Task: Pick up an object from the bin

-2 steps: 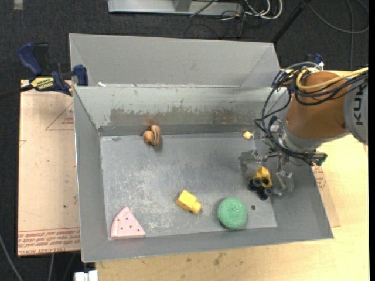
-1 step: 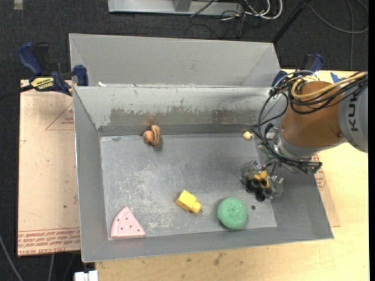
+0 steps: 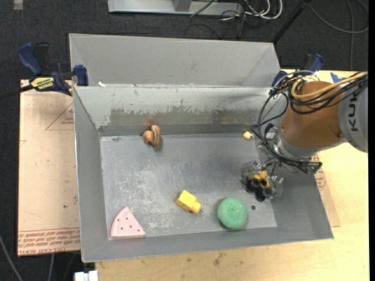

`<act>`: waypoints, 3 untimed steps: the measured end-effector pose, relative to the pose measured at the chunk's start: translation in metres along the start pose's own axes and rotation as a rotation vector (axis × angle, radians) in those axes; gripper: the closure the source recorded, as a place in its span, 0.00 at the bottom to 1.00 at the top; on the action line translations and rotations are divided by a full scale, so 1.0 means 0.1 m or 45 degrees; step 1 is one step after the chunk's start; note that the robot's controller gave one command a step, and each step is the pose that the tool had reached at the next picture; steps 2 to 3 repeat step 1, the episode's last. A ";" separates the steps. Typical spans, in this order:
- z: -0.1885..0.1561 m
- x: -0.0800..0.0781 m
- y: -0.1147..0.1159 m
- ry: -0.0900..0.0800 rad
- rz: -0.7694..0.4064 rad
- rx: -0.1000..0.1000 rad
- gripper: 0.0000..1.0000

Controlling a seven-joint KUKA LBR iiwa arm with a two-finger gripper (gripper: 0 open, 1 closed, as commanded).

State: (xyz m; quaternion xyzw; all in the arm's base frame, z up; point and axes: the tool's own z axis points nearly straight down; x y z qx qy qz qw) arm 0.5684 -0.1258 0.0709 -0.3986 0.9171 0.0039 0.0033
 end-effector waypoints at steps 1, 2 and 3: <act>-1.42 -0.06 0.12 0.007 0.017 0.009 1.00; -1.42 -0.06 0.12 0.007 0.017 0.009 1.00; -1.42 -0.06 0.12 0.007 0.017 0.009 1.00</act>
Offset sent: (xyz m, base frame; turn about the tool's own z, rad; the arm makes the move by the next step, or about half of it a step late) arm 0.0000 0.0000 0.0000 0.0000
